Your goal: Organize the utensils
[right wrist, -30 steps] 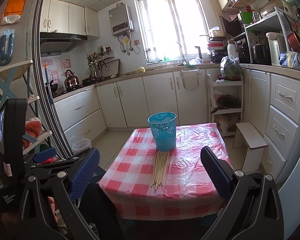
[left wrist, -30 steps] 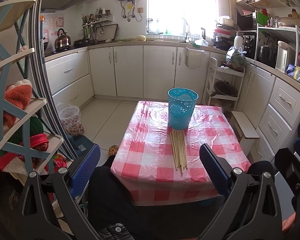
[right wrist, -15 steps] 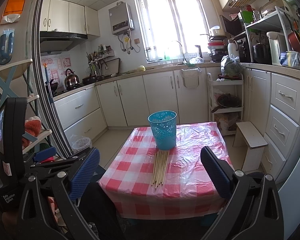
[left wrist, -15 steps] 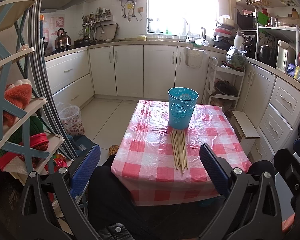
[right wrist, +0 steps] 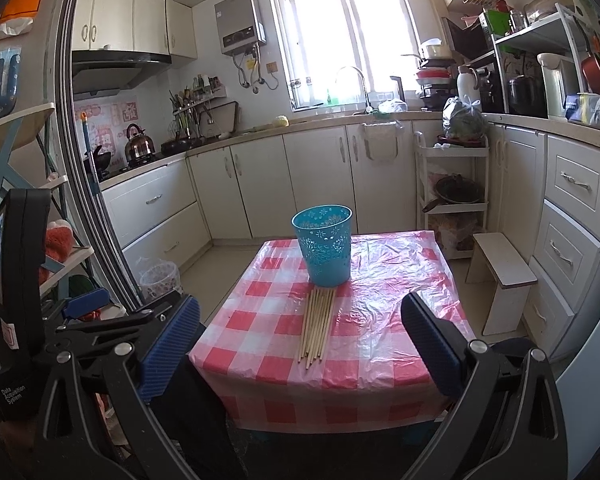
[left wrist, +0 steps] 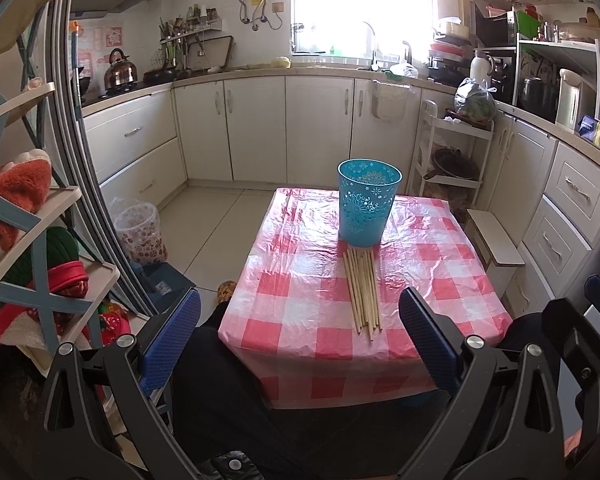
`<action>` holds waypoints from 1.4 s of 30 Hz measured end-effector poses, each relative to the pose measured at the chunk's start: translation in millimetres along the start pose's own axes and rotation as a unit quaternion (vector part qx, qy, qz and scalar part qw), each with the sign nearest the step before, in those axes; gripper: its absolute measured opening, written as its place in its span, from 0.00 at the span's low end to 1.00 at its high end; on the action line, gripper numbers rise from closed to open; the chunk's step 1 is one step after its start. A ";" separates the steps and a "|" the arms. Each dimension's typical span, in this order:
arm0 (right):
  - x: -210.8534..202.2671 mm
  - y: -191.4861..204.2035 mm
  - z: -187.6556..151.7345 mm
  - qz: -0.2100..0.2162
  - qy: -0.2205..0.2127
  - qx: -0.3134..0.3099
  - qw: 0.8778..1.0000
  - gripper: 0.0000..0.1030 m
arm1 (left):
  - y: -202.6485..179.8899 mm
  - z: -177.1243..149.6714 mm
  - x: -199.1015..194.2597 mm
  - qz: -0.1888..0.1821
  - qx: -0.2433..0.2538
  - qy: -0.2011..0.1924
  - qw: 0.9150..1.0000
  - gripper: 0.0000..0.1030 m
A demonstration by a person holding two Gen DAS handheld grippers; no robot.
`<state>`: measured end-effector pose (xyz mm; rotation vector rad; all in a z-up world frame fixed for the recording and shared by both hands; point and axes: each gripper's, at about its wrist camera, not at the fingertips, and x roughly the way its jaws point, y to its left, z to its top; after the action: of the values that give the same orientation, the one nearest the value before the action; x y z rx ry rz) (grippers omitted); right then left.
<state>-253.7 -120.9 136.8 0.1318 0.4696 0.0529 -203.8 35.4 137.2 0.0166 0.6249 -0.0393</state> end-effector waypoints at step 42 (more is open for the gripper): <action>373.2 -75.1 -46.6 -0.012 0.246 -0.011 0.969 0.24 | -1.1 -1.9 252.0 0.016 -0.027 0.188 0.982 0.93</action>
<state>59.0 -159.7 -81.9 0.0907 0.9671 0.0662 -0.8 26.3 -11.9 -0.0181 1.0036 0.0125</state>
